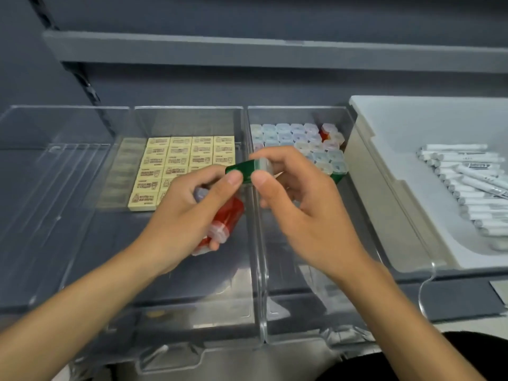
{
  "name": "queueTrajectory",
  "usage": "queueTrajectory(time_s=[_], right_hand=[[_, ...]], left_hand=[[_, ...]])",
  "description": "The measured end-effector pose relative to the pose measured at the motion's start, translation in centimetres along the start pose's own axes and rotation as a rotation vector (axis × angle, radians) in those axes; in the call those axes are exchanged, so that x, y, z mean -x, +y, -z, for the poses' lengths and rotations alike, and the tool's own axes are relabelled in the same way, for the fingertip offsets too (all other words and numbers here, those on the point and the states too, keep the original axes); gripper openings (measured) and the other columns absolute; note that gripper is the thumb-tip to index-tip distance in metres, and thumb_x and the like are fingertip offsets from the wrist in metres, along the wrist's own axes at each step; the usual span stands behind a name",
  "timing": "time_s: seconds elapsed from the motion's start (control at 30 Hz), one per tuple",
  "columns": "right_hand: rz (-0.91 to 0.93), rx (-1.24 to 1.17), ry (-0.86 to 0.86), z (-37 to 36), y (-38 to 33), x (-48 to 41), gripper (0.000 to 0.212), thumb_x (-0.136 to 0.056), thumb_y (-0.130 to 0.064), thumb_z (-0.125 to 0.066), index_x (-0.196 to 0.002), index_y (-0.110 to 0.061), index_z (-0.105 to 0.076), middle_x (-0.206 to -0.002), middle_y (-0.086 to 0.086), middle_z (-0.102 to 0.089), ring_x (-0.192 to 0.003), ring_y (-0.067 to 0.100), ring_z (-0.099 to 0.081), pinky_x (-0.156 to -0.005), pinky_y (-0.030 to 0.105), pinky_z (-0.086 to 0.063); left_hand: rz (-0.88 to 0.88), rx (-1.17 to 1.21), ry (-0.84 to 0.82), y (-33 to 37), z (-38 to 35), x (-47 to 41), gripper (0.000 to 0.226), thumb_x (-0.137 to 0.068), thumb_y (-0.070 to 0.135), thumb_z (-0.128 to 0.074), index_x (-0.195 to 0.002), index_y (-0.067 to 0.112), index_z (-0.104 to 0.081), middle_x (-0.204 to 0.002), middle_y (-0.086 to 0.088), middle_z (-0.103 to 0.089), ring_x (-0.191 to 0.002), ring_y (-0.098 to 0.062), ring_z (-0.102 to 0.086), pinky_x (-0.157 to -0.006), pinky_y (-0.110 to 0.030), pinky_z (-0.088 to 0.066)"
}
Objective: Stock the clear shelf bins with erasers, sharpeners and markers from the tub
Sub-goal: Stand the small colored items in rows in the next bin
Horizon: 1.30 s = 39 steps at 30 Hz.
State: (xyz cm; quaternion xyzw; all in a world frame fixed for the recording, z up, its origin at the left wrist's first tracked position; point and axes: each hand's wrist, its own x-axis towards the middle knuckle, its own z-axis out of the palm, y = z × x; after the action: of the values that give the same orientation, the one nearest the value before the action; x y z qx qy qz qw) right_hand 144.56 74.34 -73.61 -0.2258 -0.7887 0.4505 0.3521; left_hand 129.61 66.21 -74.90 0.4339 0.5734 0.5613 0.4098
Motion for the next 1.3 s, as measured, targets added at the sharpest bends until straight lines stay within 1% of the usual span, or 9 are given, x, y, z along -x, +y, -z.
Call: queueTrajectory(time_s=[0.17, 0.3, 0.5, 0.63, 0.7, 0.8, 0.93, 1.07, 1.3], right_hand=[[-0.025, 0.039, 0.014, -0.2, 0.6, 0.6, 0.026, -0.1, -0.024, -0.052, -0.125, -0.019, -0.055, -0.101, -0.006, -0.065, -0.079, 0.017, -0.065, -0.07, 0.042, -0.055], [-0.024, 0.043, 0.04, -0.1, 0.8, 0.9, 0.028, -0.1, -0.018, -0.048, -0.127, -0.023, -0.054, -0.106, -0.013, -0.063, -0.082, 0.016, -0.065, -0.072, 0.039, -0.055], [-0.024, -0.03, 0.048, -0.5, 0.6, 1.1, 0.024, -0.1, -0.014, -0.047, -0.118, -0.023, -0.06, -0.092, -0.001, -0.064, -0.071, 0.021, -0.063, -0.063, 0.03, -0.053], [-0.031, -0.012, 0.018, -0.9, 0.5, 1.3, 0.02, -0.099, -0.018, -0.05, -0.116, -0.025, -0.06, -0.092, 0.005, -0.062, -0.073, 0.028, -0.058, -0.064, 0.046, -0.051], [-0.045, -0.022, 0.007, -1.0, 0.5, 1.3, 0.021, -0.097, -0.016, -0.056, -0.116, -0.026, -0.059, -0.097, -0.008, -0.062, -0.075, 0.021, -0.059, -0.069, 0.042, -0.053], [-0.054, -0.022, 0.009, -0.9, 0.6, 1.3, 0.025, -0.095, -0.012, -0.059, -0.116, -0.024, -0.058, -0.1, -0.014, -0.061, -0.075, 0.016, -0.059, -0.071, 0.038, -0.054], [-0.066, -0.052, 0.018, -0.8, 0.7, 1.4, 0.014, -0.097, -0.021, -0.055, -0.111, -0.023, -0.056, -0.078, 0.006, -0.056, -0.067, 0.031, -0.052, -0.062, 0.05, -0.048], [-0.092, -0.146, 0.032, -0.7, 0.8, 1.6, 0.015, -0.096, -0.026, -0.059, -0.106, -0.018, -0.051, -0.066, 0.012, -0.049, -0.062, 0.036, -0.046, -0.057, 0.052, -0.045], [-0.107, -0.169, 0.055, -0.2, 1.0, 1.9, 0.022, -0.098, -0.016, -0.054, -0.119, -0.017, -0.061, -0.088, -0.007, -0.065, -0.067, 0.014, -0.062, -0.061, 0.021, -0.051]], left_hand=[[0.114, 0.135, 0.086, 0.0, -0.6, 0.3, 0.032, -0.083, 0.063, -0.064, -0.093, 0.034, -0.073, -0.071, -0.009, -0.06, -0.056, -0.027, -0.05, -0.057, -0.038, -0.037], [0.393, 0.426, 0.117, -0.3, -0.3, 0.2, 0.041, -0.081, 0.056, -0.057, -0.096, 0.02, -0.068, -0.066, -0.001, -0.057, -0.046, -0.012, -0.047, -0.037, -0.019, -0.038], [0.628, 1.004, 0.151, -1.1, 1.8, 0.5, 0.025, -0.08, 0.036, -0.069, -0.09, 0.013, -0.064, -0.078, -0.002, -0.053, -0.056, -0.011, -0.05, -0.036, -0.017, -0.042], [0.591, 1.063, 0.084, -1.0, 1.8, 0.8, 0.03, -0.075, 0.021, -0.071, -0.102, 0.009, -0.063, -0.085, -0.005, -0.055, -0.065, -0.012, -0.053, -0.043, -0.016, -0.048], [0.558, 1.098, 0.043, -0.8, 1.6, 0.8, 0.039, -0.074, 0.016, -0.076, -0.109, 0.01, -0.06, -0.091, -0.007, -0.055, -0.069, -0.013, -0.054, -0.047, -0.017, -0.05], [0.533, 1.139, 0.004, -0.8, 1.7, 0.6, 0.037, -0.066, 0.02, -0.079, -0.098, 0.01, -0.064, -0.098, -0.008, -0.055, -0.071, -0.013, -0.056, -0.047, -0.017, -0.052], [0.536, 1.194, -0.096, -0.9, 1.9, 0.6, 0.04, -0.064, 0.016, -0.085, -0.098, 0.008, -0.065, -0.098, -0.008, -0.056, -0.067, -0.013, -0.061, -0.041, -0.017, -0.052], [0.567, 1.133, -0.07, -1.0, 1.5, 0.5, 0.036, -0.075, 0.034, -0.071, -0.103, 0.013, -0.063, -0.085, -0.006, -0.063, -0.05, -0.006, -0.057, -0.035, -0.014, -0.046], [0.506, 0.947, -0.066, -0.7, -0.1, 0.2, 0.04, -0.084, 0.048, -0.057, -0.113, 0.021, -0.064, -0.076, 0.0, -0.062, -0.044, -0.002, -0.044, -0.031, -0.011, -0.038]])
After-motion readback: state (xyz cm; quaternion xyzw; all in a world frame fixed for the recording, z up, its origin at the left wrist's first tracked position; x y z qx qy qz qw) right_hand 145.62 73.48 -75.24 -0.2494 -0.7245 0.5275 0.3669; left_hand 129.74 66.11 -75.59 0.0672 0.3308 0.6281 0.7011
